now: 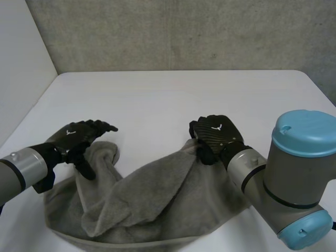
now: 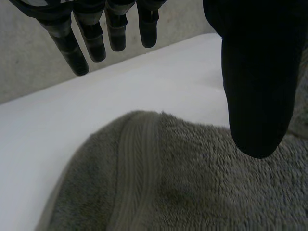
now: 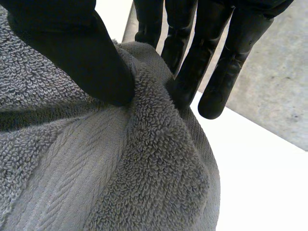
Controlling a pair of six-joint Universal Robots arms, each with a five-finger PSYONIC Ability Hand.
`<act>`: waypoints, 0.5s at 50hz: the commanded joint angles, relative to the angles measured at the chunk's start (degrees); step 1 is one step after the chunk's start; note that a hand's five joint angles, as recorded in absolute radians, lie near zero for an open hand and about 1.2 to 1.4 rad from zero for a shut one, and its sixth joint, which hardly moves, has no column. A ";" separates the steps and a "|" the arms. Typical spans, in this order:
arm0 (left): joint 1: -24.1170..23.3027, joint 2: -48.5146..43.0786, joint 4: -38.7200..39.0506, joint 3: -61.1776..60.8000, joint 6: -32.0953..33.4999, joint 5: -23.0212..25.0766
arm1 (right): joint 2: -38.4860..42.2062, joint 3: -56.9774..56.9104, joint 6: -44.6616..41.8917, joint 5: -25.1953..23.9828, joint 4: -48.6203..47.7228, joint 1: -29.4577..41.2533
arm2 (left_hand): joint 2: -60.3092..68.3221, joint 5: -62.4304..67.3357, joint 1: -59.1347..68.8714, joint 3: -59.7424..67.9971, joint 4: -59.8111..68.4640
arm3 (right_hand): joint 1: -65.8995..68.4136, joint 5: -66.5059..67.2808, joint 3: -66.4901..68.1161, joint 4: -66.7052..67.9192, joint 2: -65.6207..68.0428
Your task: Fold the towel.
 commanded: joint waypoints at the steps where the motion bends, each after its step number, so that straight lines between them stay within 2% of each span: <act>1: 0.04 -1.99 -0.57 0.34 1.47 -0.48 | -1.42 2.32 -3.06 0.20 -2.45 -1.27 | 6.49 6.36 6.55 6.50 6.61 | 26.03 14.92 12.03 11.97 13.39; 6: 0.48 -1.82 -1.62 -0.28 5.07 -0.48 | -2.56 4.60 -8.41 0.37 -4.29 -4.25 | 8.02 7.89 8.07 8.03 8.14 | 26.03 14.92 12.03 11.97 13.39; 15: 0.83 -1.73 -5.84 -1.86 10.88 -0.39 | -2.47 4.87 -10.62 0.72 -4.47 -6.63 | 8.02 7.89 8.07 8.03 8.14 | 26.03 14.92 12.03 11.97 13.39; 25: 0.75 -1.81 -6.02 -2.83 11.76 -0.39 | -1.24 3.90 -10.80 1.25 -4.47 -8.48 | 8.19 8.05 8.24 8.20 8.30 | 26.03 14.92 12.03 11.97 13.39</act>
